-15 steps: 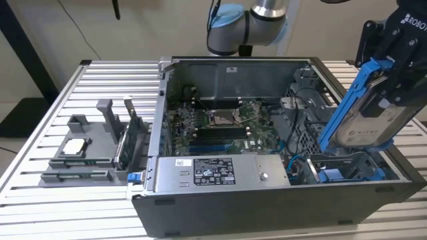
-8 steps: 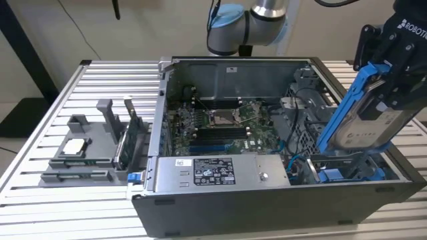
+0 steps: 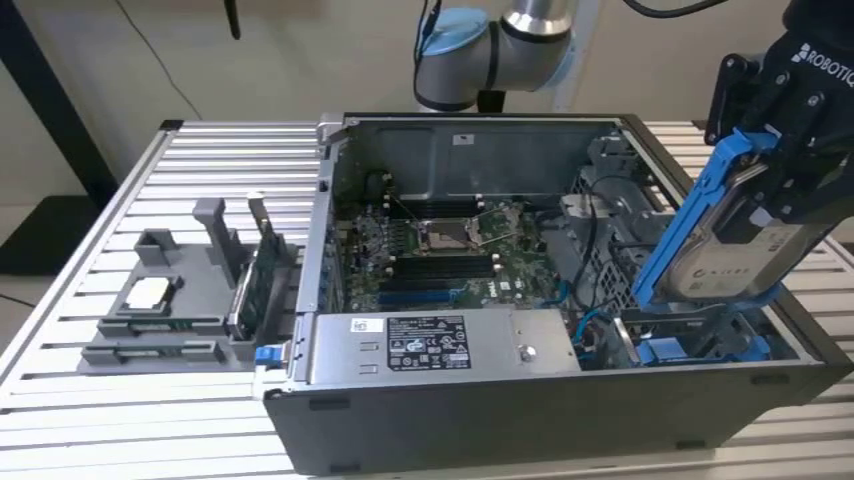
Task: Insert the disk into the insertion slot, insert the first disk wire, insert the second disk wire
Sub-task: 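Insert the disk into the insertion slot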
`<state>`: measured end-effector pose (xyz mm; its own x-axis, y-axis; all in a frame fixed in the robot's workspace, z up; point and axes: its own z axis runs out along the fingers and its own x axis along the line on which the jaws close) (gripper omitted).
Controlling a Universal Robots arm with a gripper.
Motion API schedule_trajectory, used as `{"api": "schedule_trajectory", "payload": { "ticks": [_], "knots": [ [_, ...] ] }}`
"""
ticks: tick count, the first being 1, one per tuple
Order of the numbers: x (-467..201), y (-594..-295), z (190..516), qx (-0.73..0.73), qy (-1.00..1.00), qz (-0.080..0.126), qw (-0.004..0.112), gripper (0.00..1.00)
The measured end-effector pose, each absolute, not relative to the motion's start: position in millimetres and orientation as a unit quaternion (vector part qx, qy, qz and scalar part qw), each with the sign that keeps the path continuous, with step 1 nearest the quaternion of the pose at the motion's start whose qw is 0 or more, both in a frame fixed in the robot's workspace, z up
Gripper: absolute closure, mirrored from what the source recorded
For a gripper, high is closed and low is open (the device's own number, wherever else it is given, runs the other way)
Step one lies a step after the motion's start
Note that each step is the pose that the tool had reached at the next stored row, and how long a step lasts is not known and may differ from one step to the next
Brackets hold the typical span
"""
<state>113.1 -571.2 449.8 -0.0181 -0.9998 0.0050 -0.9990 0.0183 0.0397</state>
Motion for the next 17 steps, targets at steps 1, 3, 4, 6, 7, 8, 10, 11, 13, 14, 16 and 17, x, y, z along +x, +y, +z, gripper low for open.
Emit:
{"api": "schedule_trajectory", "payload": {
  "ticks": [1,3,4,6,7,8,10,11,13,14,16,17],
  "knots": [
    [113.1,-571.2,449.8,0.701,-0.713,-0.012,0.016,0.67],
    [113.1,-571.1,449.4,0.701,-0.713,-0.012,0.016,0.67],
    [113.1,-571.1,449.0,0.7,-0.713,-0.012,0.016,0.67],
    [113.1,-571.2,447.8,0.701,-0.713,-0.012,0.016,0.67],
    [113.2,-571.3,446.7,0.7,-0.713,-0.012,0.016,0.67],
    [113.2,-571.4,445.7,0.7,-0.713,-0.013,0.016,0.67],
    [113.4,-571.4,443.5,0.7,-0.713,-0.013,0.016,0.67],
    [113.5,-571.5,442.6,0.7,-0.713,-0.013,0.016,0.67],
    [113.6,-571.5,441.1,0.7,-0.713,-0.013,0.016,0.67],
    [113.6,-571.5,440.8,0.7,-0.713,-0.013,0.016,0.67],
    [113.6,-571.5,440.6,0.7,-0.713,-0.013,0.016,0.67],
    [113.6,-571.5,440.4,0.7,-0.713,-0.013,0.016,0.67]
  ]
}}
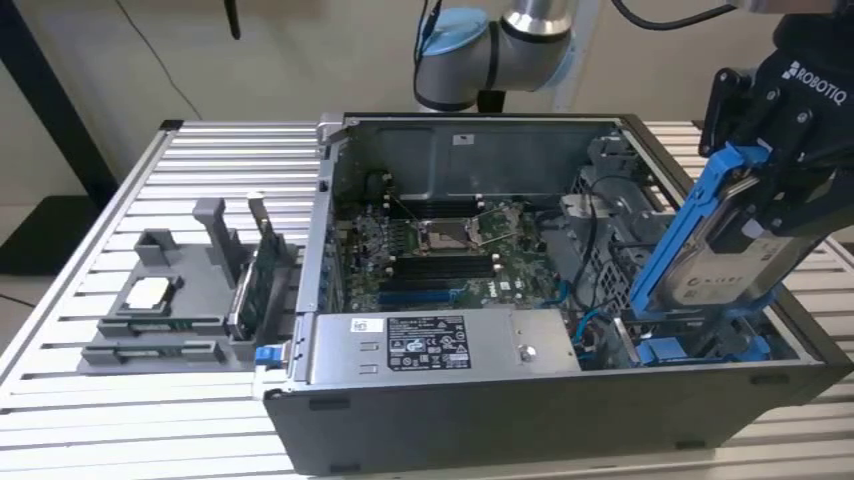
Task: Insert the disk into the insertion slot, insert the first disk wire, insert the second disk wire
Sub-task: 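Insert the disk into the insertion slot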
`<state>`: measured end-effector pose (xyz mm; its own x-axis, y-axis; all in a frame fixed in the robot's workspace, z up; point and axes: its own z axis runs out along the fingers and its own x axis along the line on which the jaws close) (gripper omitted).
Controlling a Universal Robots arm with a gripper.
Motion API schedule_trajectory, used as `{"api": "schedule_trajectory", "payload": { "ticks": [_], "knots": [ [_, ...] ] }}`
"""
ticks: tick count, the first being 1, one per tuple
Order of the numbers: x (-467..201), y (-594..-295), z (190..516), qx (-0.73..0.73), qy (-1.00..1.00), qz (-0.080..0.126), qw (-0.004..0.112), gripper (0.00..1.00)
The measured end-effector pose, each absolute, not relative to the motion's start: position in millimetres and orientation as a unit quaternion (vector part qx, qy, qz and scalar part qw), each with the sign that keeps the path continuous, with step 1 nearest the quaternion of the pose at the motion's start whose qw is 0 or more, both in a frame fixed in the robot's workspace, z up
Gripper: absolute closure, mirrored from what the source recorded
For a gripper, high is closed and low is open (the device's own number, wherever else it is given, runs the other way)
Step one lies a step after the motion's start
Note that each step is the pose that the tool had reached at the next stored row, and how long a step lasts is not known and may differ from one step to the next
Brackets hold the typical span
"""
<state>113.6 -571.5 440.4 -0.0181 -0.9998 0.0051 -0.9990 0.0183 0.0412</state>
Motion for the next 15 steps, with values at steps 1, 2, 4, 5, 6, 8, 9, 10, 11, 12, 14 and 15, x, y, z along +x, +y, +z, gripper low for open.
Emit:
{"api": "schedule_trajectory", "payload": {
  "ticks": [1,2,4,5,6,8,9,10,11,12,14,15],
  "knots": [
    [113.6,-571.5,440.3,0.7,-0.713,-0.013,0.016,0.67],
    [113.6,-571.5,440.2,0.7,-0.713,-0.013,0.016,0.67],
    [113.6,-571.5,440.0,0.7,-0.713,-0.013,0.016,0.67],
    [113.6,-571.5,439.6,0.7,-0.713,-0.013,0.016,0.67],
    [113.6,-571.5,439.3,0.7,-0.713,-0.013,0.016,0.67],
    [113.6,-571.5,439.1,0.7,-0.713,-0.013,0.016,0.67],
    [113.6,-571.5,439.1,0.7,-0.713,-0.013,0.016,0.67],
    [113.6,-571.5,439.0,0.7,-0.713,-0.013,0.016,0.67],
    [113.6,-571.5,438.9,0.7,-0.713,-0.013,0.016,0.67],
    [113.6,-571.5,438.9,0.7,-0.713,-0.013,0.016,0.67],
    [113.6,-571.5,438.5,0.7,-0.713,-0.013,0.016,0.67],
    [113.6,-571.5,438.2,0.7,-0.713,-0.013,0.016,0.67]
  ]
}}
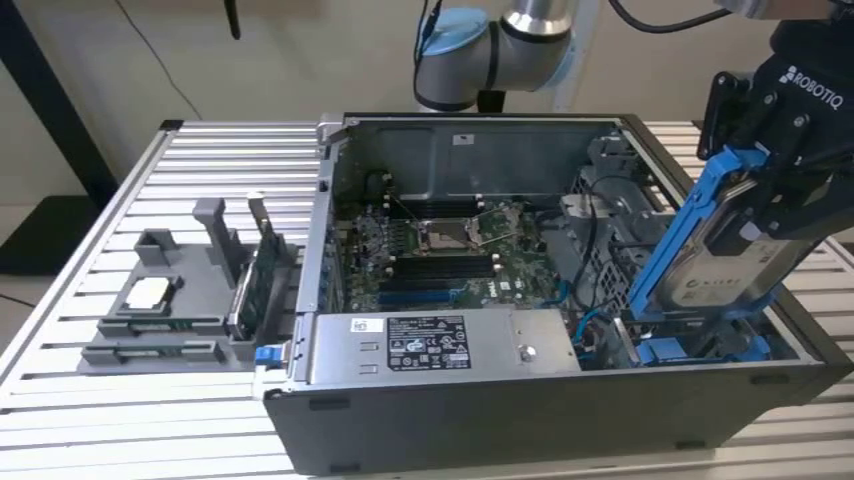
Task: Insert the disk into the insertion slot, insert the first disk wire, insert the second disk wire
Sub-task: 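Insert the disk into the insertion slot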
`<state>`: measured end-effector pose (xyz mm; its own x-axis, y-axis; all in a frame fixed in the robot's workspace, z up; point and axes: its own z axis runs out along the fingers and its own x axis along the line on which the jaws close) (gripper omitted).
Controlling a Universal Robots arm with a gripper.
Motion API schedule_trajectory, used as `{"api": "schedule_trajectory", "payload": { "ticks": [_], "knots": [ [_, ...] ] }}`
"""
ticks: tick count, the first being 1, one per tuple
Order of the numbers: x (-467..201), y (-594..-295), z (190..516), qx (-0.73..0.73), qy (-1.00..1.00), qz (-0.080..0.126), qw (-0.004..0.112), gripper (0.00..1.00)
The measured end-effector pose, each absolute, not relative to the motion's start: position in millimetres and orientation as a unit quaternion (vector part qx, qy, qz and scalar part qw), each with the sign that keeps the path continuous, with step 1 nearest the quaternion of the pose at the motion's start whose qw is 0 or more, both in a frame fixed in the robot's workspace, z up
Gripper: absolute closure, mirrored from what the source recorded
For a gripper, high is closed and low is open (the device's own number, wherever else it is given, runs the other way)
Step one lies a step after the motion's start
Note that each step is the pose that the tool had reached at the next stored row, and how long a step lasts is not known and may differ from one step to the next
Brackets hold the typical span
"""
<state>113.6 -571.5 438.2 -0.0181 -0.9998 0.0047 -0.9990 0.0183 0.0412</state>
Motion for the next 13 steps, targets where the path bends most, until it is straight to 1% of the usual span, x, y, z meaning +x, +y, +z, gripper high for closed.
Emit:
{"api": "schedule_trajectory", "payload": {
  "ticks": [13],
  "knots": [
    [113.6,-571.5,433.0,0.7,-0.713,-0.013,0.016,0.67]
  ]
}}
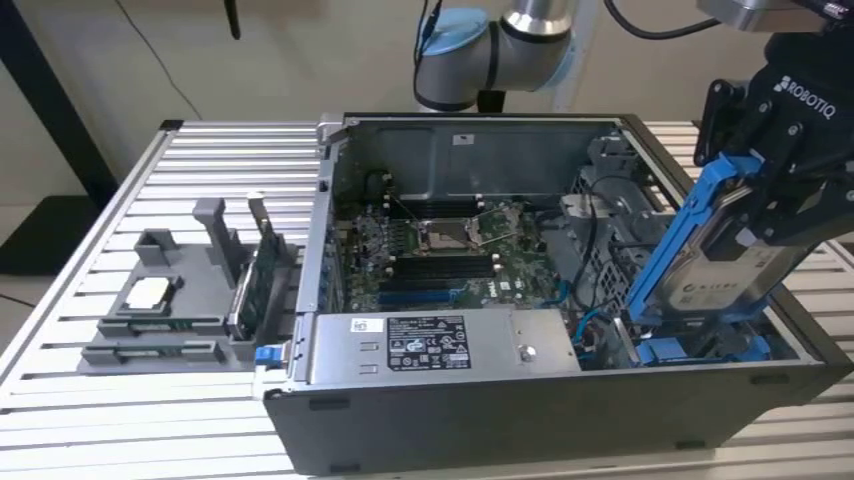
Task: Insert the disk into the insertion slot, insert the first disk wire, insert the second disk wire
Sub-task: 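Insert the disk into the insertion slot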
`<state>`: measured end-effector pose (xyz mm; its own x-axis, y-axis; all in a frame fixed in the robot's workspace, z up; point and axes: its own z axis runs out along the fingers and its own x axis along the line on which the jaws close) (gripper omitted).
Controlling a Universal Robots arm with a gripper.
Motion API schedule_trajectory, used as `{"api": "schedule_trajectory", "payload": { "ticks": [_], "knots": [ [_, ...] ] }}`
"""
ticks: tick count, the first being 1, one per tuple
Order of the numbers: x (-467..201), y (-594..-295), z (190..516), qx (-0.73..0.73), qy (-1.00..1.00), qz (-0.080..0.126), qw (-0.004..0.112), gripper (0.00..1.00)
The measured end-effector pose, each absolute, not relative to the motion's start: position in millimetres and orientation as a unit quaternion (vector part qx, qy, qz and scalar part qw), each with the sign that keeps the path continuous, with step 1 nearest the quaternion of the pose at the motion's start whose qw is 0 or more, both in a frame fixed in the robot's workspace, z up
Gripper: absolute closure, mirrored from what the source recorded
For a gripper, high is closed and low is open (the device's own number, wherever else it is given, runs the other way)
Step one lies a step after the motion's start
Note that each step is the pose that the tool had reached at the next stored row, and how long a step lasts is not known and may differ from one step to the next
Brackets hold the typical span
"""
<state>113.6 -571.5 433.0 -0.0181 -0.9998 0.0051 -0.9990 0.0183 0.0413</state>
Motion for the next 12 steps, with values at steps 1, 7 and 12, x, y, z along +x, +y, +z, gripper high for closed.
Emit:
{"api": "schedule_trajectory", "payload": {
  "ticks": [1,7,12],
  "knots": [
    [113.6,-571.5,432.8,0.7,-0.713,-0.013,0.016,0.67],
    [113.6,-571.5,431.5,0.7,-0.713,-0.013,0.016,0.67],
    [113.6,-571.5,429.9,0.7,-0.713,-0.013,0.016,0.67]
  ]
}}
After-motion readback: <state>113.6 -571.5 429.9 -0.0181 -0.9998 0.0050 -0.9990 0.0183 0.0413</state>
